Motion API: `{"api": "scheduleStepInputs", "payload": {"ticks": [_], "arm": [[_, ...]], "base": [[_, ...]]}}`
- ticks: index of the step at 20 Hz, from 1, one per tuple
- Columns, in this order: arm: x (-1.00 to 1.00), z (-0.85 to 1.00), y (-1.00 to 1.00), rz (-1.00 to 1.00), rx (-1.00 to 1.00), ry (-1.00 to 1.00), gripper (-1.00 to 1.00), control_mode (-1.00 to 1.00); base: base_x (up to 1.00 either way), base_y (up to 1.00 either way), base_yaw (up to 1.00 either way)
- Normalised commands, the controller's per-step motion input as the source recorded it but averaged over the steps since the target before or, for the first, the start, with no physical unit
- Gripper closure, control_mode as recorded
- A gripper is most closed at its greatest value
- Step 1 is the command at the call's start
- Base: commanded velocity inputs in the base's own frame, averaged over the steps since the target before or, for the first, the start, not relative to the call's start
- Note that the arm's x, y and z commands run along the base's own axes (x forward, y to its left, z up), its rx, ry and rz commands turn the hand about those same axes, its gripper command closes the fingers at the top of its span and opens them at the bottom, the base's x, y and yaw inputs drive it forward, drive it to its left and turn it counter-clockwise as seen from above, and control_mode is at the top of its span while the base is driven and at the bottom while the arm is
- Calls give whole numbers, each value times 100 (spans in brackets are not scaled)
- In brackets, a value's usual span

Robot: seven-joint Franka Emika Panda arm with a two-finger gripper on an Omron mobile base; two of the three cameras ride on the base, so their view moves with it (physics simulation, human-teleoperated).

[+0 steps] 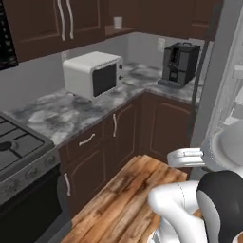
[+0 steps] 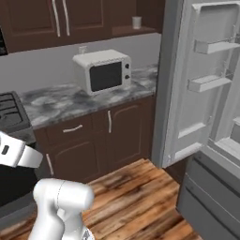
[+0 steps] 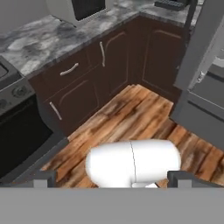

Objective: There is a bowl on the dining counter. Grab a lemon wedge from the fridge and place it in the bowl. Then get the liquor bottle and glass cup from the cabinet and place them next to the bowl.

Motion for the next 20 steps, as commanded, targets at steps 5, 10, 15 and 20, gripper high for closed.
{"api": "scheduleStepInputs", "payload": {"ticks": [5,10,15,20], "arm": [[0,0,0,0,0,0,-100,100],[0,0,0,0,0,0,-100,100],[0,0,0,0,0,0,-100,100],[0,0,0,0,0,0,-100,100]], "base": [[92,66,-35],[83,57,-38],[79,35,-39],[72,4,-32]]}}
